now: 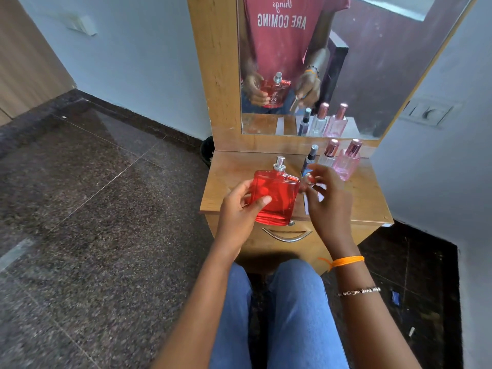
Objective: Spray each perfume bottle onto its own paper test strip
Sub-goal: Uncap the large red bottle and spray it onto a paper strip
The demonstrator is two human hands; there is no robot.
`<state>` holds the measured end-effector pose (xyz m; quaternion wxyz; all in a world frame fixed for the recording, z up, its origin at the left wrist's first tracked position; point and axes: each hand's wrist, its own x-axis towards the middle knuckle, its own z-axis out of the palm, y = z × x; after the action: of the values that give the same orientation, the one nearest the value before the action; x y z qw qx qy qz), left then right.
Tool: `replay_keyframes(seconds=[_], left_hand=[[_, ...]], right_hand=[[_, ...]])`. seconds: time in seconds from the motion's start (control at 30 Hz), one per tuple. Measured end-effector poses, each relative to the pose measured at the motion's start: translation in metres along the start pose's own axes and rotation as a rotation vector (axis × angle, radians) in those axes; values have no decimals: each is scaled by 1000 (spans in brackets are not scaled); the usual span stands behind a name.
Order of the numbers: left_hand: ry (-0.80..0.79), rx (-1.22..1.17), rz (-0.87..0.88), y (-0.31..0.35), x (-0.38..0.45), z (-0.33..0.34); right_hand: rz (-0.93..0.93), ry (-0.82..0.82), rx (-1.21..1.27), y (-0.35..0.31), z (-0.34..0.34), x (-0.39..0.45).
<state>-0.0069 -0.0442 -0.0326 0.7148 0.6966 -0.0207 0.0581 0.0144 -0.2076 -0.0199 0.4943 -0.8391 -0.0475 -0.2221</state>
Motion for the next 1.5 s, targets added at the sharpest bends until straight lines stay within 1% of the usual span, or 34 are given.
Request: replay_keyframes(seconds=[0.1,0.17,0.27,0.33,0.53,0.67,0.8,0.97,1.1,1.2,1.3,1.4,1.5], left_hand=[[-8,2,26,0,0,0],[-7,-3,34,-1,0,1],[-6,-5,37,-2,0,2],[-5,-11,35,-2,0,2],[-31,-46,10,-1,0,4],[-21,-60,-9,-3,-1,5],[-34,-46,-17,-3,-1,5],[-50,-53,4,-2,-3,7],[-73,-54,-14,-3,-4,5],[-94,-76,-24,-2,-4,5],[-79,-107,-10,1,-2,8],[-49,-106,-1,-1,-2,12],[-18,-55,27,-1,-1,13]], right_hand=[[-33,136,181,-15,-10,8],[-31,139,307,-27,-14,15],[-45,100,387,-40,-11,22],[-59,55,369,-43,-7,24],[-57,-155,301,-40,-4,22],[-24,-236,389,-38,-12,20],[14,-286,425,-38,-19,23],[8,-333,409,-42,-24,25],[-4,-399,381,-40,-29,28],[40,-446,490,-40,-31,28],[58,-423,540,-42,-27,29],[75,-349,536,-42,-25,29],[75,-274,506,-42,-24,28]])
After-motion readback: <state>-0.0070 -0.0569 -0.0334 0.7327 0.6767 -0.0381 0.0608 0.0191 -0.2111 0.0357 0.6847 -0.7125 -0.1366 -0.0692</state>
